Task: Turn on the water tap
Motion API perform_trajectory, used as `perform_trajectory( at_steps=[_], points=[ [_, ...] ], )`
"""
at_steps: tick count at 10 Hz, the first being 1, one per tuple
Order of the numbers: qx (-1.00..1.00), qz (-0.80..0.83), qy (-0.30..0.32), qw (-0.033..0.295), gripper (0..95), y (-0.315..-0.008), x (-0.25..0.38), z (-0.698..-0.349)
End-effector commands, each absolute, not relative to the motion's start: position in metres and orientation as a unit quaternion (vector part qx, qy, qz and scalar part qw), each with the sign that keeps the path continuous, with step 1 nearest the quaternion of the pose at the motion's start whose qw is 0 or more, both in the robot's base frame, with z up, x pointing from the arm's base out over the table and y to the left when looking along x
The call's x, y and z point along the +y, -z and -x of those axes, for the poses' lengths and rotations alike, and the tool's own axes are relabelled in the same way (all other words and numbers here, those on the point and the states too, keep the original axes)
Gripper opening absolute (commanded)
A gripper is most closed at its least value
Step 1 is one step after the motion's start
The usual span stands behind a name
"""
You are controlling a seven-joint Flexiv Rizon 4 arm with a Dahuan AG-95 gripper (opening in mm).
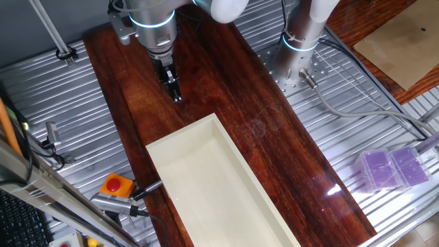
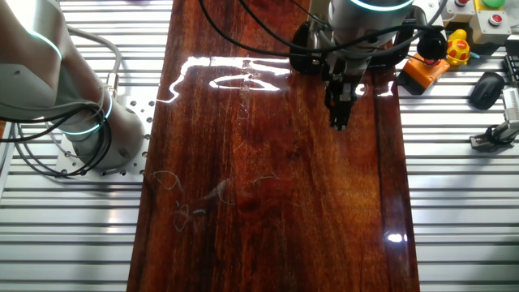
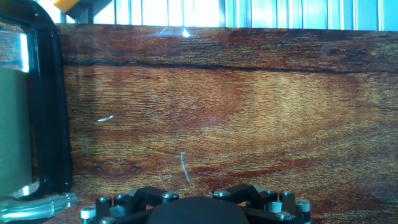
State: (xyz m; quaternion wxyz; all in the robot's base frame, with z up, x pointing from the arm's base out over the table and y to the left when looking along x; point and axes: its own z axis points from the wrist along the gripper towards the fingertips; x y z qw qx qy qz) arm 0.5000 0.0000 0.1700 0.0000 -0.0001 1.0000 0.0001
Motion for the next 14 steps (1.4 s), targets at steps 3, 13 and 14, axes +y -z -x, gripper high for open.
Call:
perform_trajectory(
  at_steps=[3,13,14],
  points=[
    [1.0,0.022,-0.01,0.016,0.0,-0.169,0.0,-0.497],
    [0.993,0.115,-0.006,0.022,0.0,-0.167,-0.001,-0.487],
    [0.989,0.142,-0.004,0.026,0.0,-0.167,-0.001,-0.487]
  ],
)
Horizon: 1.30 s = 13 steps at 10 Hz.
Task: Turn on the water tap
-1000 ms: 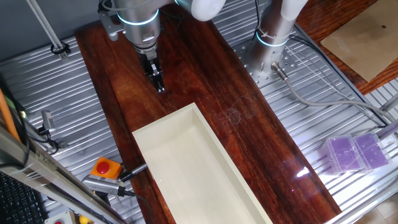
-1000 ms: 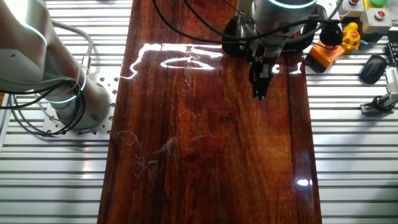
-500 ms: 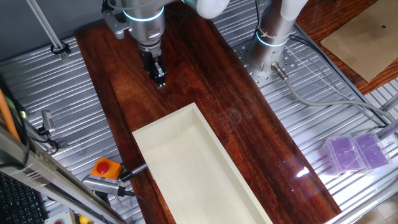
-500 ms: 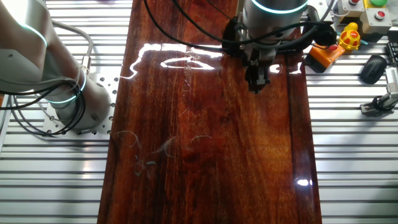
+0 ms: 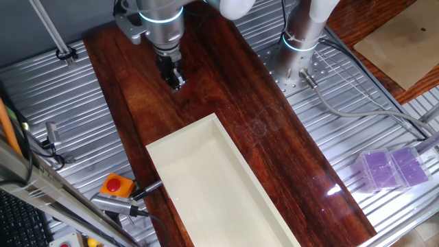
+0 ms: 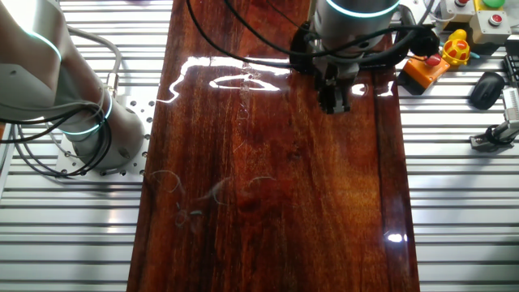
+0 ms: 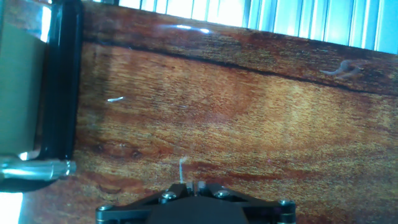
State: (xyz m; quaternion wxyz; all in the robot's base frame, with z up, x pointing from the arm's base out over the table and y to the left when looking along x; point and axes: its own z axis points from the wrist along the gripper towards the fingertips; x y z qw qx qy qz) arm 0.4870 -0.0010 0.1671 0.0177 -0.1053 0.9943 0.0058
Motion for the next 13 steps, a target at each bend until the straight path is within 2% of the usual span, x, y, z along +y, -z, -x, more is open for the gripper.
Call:
perform_trajectory(
  at_steps=[1,7,11,13],
  points=[
    [0.983,0.184,0.0,0.025,0.0,-0.167,-0.001,-0.487],
    [0.96,0.281,-0.005,-0.012,0.0,-0.167,-0.001,-0.487],
    [0.961,0.276,-0.011,-0.016,0.0,-0.168,0.009,-0.481],
    [0.966,0.256,-0.011,-0.018,0.0,-0.168,0.033,-0.465]
  ],
)
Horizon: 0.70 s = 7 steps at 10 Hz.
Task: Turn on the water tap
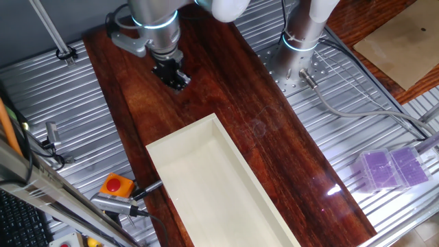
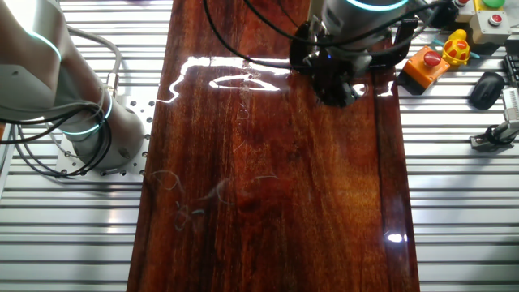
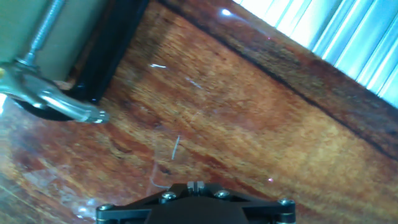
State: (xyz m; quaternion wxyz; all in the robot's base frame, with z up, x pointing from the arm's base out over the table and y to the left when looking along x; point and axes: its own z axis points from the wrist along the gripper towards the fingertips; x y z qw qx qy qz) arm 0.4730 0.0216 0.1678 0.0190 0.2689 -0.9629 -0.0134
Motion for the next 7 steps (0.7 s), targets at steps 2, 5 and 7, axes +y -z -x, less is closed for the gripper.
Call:
perform_trajectory(
  at_steps=[2,5,7],
  points=[
    [-0.97,-0.243,0.01,0.02,0.0,-0.177,0.055,-0.452],
    [-0.97,-0.242,0.009,0.024,0.0,-0.181,0.061,-0.445],
    [-0.956,-0.292,0.009,0.024,0.0,-0.181,0.061,-0.445]
  ],
)
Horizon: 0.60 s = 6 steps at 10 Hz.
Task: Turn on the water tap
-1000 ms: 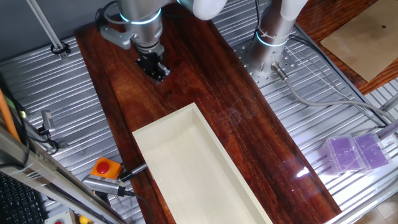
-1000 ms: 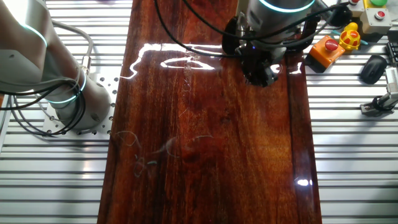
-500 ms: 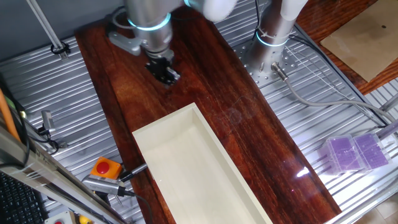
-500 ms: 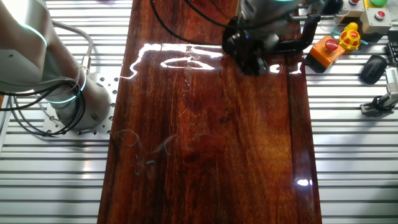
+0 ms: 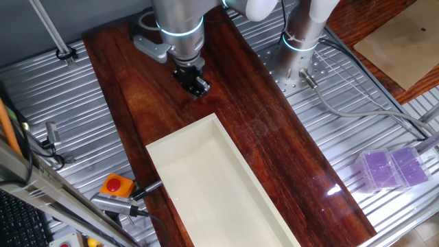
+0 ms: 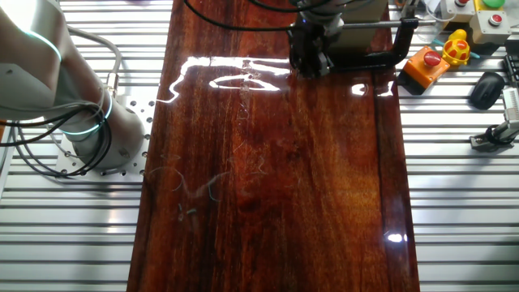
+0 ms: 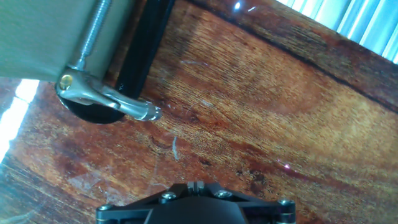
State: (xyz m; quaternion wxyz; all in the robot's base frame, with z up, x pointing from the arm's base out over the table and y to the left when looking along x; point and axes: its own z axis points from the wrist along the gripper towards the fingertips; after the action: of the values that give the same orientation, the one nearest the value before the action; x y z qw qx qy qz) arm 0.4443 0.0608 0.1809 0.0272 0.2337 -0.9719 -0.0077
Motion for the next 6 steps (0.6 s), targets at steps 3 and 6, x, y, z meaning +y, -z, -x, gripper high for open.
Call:
perform_trajectory(
  at_steps=[3,6],
  points=[
    [-0.951,-0.309,0.023,0.023,0.0,-0.184,0.066,-0.445],
    [-0.957,-0.289,0.022,0.03,0.0,-0.196,0.087,-0.449]
  ],
)
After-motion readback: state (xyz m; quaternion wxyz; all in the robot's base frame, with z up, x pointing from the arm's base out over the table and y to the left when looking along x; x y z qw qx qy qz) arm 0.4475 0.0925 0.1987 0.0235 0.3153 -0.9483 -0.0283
